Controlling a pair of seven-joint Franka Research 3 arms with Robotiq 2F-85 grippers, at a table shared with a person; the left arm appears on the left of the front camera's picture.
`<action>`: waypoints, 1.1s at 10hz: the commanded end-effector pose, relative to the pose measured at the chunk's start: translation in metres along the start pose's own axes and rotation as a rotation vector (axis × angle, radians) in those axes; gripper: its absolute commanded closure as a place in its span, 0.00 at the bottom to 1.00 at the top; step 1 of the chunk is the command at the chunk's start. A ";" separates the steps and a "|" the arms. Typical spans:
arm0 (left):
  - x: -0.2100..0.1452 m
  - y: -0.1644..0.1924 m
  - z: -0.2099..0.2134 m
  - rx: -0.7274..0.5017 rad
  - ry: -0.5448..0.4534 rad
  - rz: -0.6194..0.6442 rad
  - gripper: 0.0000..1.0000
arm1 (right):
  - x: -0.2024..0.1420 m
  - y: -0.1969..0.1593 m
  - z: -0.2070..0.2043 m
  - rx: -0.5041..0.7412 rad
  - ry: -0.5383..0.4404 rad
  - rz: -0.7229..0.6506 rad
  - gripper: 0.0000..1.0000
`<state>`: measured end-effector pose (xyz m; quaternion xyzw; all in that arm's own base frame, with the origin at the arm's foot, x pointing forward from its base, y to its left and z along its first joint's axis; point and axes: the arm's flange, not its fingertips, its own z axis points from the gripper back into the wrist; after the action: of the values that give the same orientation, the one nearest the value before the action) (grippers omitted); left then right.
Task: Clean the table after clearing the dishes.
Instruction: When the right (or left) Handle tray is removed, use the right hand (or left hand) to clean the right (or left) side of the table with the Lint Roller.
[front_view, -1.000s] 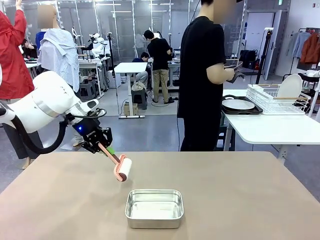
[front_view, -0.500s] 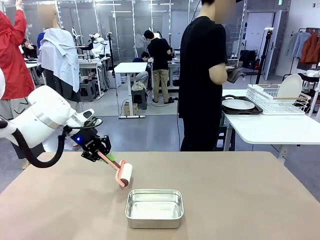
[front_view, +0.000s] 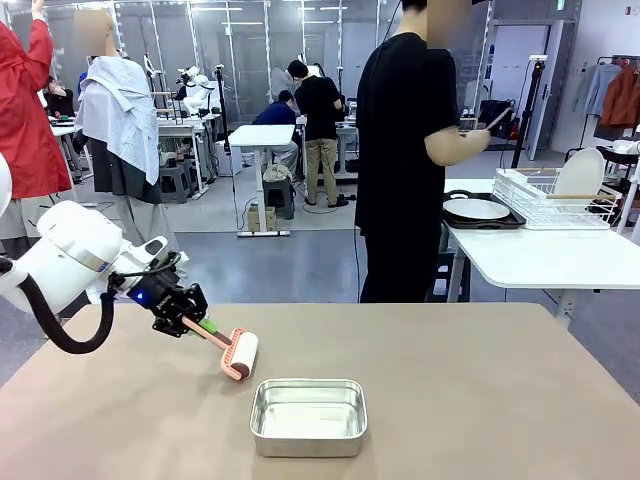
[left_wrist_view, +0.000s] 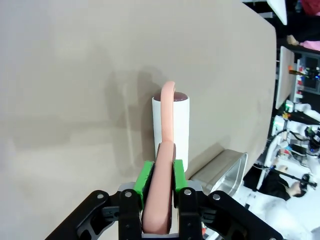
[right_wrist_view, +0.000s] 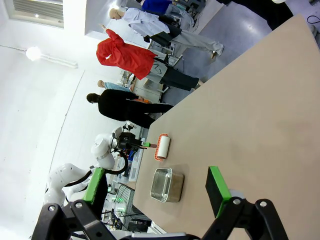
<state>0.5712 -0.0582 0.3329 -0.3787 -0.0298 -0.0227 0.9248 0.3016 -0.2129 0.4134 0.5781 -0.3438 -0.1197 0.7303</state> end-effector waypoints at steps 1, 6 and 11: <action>0.010 0.038 0.000 -0.015 0.037 -0.025 0.78 | -0.001 0.002 0.001 0.008 0.005 0.008 0.00; 0.013 0.111 0.048 -0.035 0.085 -0.031 0.78 | -0.001 0.002 0.001 0.008 0.005 0.008 0.00; -0.010 0.154 0.122 0.137 0.035 0.070 0.78 | -0.001 0.002 0.001 0.008 0.005 0.008 0.00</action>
<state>0.5780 0.1209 0.3287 -0.3810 -0.0133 -0.0115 0.9244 0.3015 -0.2130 0.4135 0.5781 -0.3439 -0.1197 0.7303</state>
